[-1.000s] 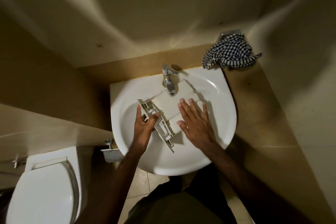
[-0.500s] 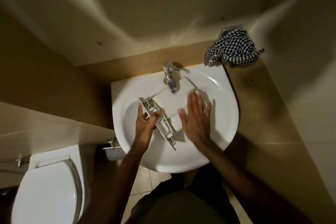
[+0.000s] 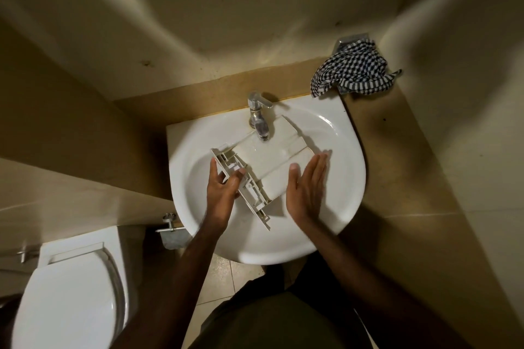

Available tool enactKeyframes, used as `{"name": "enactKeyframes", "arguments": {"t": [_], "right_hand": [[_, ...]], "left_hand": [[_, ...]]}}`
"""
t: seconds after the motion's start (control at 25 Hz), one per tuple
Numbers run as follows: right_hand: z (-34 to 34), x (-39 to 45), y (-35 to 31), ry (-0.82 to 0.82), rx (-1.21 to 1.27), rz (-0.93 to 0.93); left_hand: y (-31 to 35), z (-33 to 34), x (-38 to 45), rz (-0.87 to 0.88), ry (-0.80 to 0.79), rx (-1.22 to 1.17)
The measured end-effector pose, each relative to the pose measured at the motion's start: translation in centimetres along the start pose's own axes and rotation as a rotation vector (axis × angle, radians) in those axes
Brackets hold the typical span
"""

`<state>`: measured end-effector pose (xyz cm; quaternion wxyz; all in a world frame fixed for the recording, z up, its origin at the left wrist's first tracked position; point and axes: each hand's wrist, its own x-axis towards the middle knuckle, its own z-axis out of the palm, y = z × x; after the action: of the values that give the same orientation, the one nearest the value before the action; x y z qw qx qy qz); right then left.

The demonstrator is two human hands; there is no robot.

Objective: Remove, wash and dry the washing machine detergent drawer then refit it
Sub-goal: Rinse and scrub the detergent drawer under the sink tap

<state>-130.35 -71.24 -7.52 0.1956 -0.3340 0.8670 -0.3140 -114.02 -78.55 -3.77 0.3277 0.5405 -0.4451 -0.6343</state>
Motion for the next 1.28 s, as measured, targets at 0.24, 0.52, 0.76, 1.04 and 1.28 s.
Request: {"name": "enactKeyframes", "arguments": {"t": [0.24, 0.52, 0.76, 1.04, 1.28], "right_hand": [[0.9, 5.3, -6.5, 0.316, 0.800, 0.925], [3.5, 3.8, -6.3, 0.262, 0.838, 1.041], [3.3, 4.5, -3.7, 0.301, 0.726, 0.936], [2.5, 5.1, -4.6, 0.361, 0.659, 1.042], [2.1, 3.4, -6.0, 0.424, 0.281, 0.495]], "left_hand": [[-0.9, 0.1, 0.4, -0.021, 0.043, 0.012], [-0.8, -0.2, 0.6, 0.015, -0.013, 0.072], [-0.6, -0.2, 1.0, 0.001, -0.008, 0.096], [-0.2, -0.6, 1.2, -0.044, -0.033, 0.114], [-0.1, -0.9, 1.0, -0.055, -0.059, 0.118]]}}
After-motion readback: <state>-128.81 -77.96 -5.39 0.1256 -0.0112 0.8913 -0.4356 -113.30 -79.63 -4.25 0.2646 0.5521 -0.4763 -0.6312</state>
